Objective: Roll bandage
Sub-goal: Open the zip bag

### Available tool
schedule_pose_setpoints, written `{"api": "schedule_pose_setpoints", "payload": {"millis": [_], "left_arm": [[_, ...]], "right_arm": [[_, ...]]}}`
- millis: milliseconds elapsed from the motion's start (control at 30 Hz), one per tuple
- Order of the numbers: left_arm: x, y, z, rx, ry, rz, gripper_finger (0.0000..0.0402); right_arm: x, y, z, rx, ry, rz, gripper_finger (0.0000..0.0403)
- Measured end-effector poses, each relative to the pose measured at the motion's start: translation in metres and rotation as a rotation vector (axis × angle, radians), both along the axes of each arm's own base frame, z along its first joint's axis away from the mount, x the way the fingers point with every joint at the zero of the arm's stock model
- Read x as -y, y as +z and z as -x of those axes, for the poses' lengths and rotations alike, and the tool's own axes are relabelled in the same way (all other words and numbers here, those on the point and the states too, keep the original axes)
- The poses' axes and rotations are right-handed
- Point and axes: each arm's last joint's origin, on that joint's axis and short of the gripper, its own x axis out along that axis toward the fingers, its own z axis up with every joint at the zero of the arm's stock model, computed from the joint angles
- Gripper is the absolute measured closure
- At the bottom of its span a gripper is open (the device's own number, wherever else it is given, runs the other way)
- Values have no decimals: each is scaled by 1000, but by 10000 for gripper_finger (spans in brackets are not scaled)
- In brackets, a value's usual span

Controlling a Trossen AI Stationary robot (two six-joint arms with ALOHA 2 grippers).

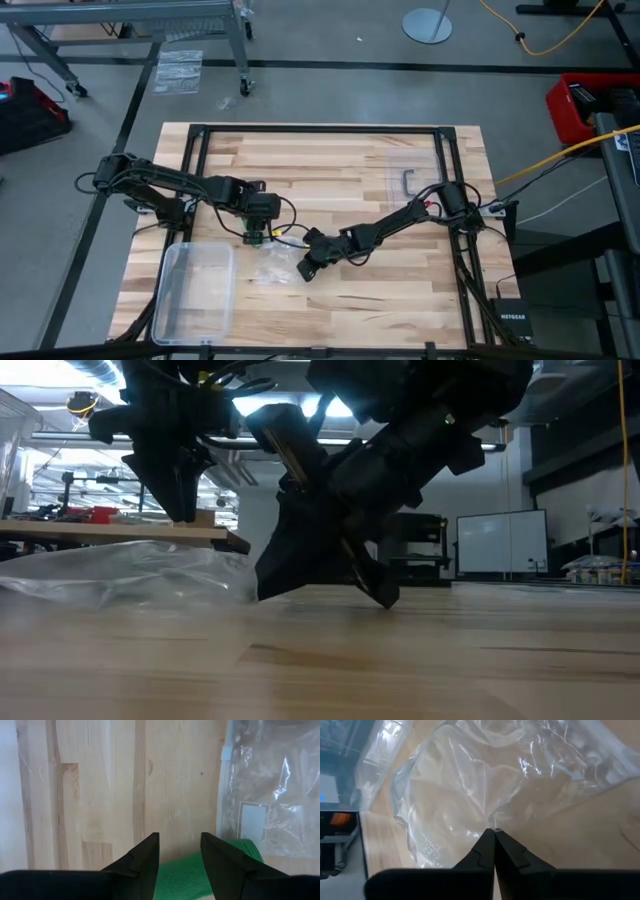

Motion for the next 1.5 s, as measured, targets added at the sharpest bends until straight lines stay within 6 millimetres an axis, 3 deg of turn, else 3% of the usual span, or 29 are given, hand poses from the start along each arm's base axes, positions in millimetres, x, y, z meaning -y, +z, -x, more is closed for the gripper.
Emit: {"api": "schedule_pose_setpoints", "payload": {"millis": [300, 467, 733, 967, 1100, 1233, 1500], "left_arm": [[0, 0, 0, -1, -6, -2, 263], [0, 0, 0, 0, -6, -2, 263], [0, 1, -4, 44, -11, 0, 263], [0, 7, -19, 192, -96, -36, 263], [-6, 13, -27, 285, -93, -93, 263], [-18, 19, -35, 372, -51, -173, 263], [-42, 31, -46, 519, -36, -248, 263]], "right_arm": [[3, -2, 9, -114, -6, 57, 400], [7, 7, 22, -227, 19, 135, 400], [20, 38, 57, -430, -19, 361, 401], [30, 78, 76, -420, -95, 519, 401], [35, 95, 86, -426, -92, 595, 402], [36, 98, 95, -487, -60, 643, 402], [20, 99, 107, -511, -3, 835, 402]]}}
